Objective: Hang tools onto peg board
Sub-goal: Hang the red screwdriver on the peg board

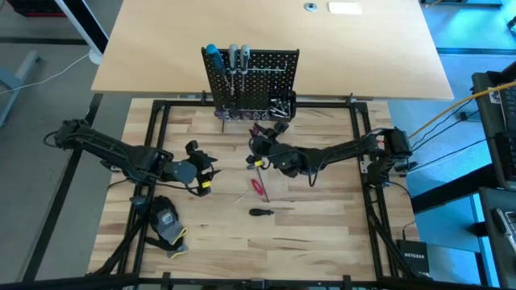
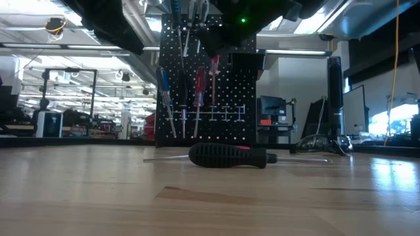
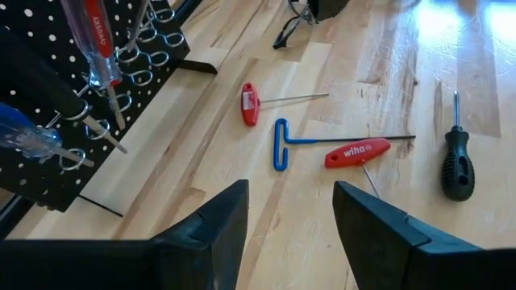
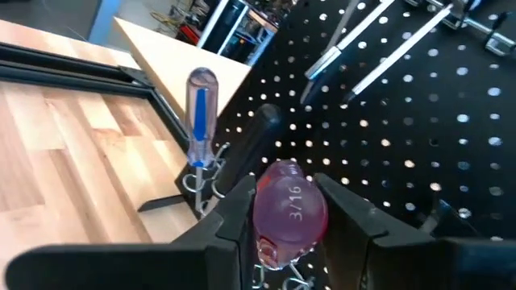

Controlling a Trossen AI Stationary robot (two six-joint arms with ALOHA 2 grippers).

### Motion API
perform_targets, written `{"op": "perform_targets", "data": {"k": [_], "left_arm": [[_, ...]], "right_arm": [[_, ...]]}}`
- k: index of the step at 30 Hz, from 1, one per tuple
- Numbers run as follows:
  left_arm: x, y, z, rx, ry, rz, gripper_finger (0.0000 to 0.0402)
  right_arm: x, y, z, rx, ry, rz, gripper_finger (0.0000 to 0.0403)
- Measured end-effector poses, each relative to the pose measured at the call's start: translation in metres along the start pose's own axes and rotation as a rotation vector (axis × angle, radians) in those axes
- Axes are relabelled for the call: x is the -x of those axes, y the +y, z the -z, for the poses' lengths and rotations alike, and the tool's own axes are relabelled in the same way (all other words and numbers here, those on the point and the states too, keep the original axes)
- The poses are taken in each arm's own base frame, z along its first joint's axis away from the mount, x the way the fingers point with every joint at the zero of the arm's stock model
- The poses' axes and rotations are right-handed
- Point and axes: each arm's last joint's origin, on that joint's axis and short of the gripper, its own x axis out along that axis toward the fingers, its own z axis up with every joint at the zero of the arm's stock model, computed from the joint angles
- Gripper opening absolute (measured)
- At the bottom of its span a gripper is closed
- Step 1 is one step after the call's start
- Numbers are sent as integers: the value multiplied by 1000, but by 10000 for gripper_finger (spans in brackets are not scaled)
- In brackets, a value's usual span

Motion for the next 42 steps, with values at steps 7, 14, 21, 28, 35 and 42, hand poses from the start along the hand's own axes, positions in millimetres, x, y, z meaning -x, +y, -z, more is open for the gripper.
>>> {"op": "perform_targets", "data": {"k": [7,14,21,28,35,42], "left_arm": [[0,0,0,-1,0,0,170],[0,0,0,-1,0,0,170],[0,0,0,0,0,0,170],[0,0,0,0,0,0,170],[0,0,0,0,-1,0,170],[0,0,0,4,-1,0,170]], "right_arm": [[-12,-7,5,-59,12,-18,103],[-22,-14,11,-84,40,-1,109],[-27,-18,14,-138,50,-4,112],[-35,-22,22,-194,93,-21,113],[-40,-27,23,-217,95,-26,114],[-40,-27,23,-227,88,-26,114]]}}
